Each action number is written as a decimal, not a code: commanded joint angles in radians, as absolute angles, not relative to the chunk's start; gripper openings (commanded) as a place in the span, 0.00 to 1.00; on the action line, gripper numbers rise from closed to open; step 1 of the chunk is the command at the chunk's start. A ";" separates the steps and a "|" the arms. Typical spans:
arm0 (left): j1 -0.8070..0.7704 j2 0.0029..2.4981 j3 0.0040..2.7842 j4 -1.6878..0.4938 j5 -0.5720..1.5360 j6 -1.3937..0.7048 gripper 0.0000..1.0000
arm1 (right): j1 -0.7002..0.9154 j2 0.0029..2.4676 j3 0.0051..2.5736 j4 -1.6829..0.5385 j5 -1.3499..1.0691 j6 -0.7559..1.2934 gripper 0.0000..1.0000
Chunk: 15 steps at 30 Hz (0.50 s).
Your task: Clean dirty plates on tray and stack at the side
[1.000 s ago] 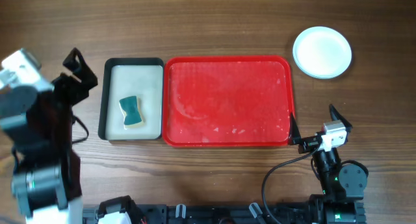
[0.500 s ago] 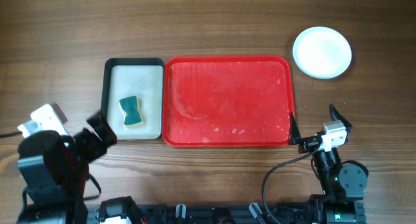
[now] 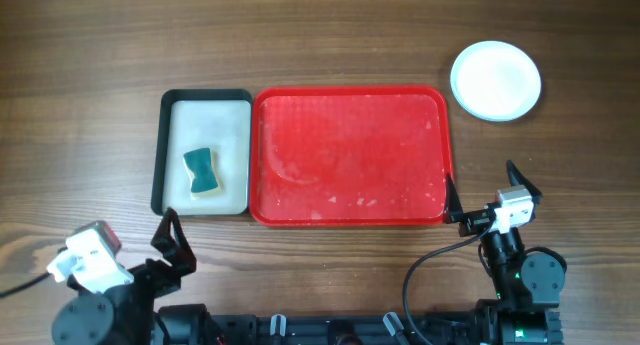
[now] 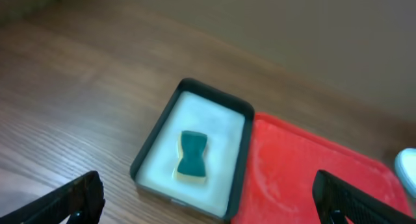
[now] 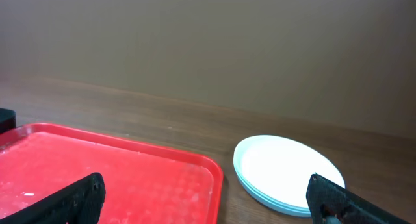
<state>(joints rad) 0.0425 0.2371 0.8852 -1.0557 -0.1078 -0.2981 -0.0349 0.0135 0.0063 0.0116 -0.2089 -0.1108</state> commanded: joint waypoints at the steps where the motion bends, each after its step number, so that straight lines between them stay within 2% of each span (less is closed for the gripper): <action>1: 0.008 0.132 0.772 -0.947 -0.109 -0.297 1.00 | -0.040 0.005 0.005 0.015 -0.212 -0.125 1.00; 9: -0.005 0.004 0.517 -0.609 -0.089 -0.300 1.00 | -0.040 0.005 0.005 0.015 -0.212 -0.125 1.00; 15: -0.005 0.004 0.340 -0.166 -0.025 -0.300 1.00 | -0.040 0.005 0.005 0.015 -0.212 -0.125 1.00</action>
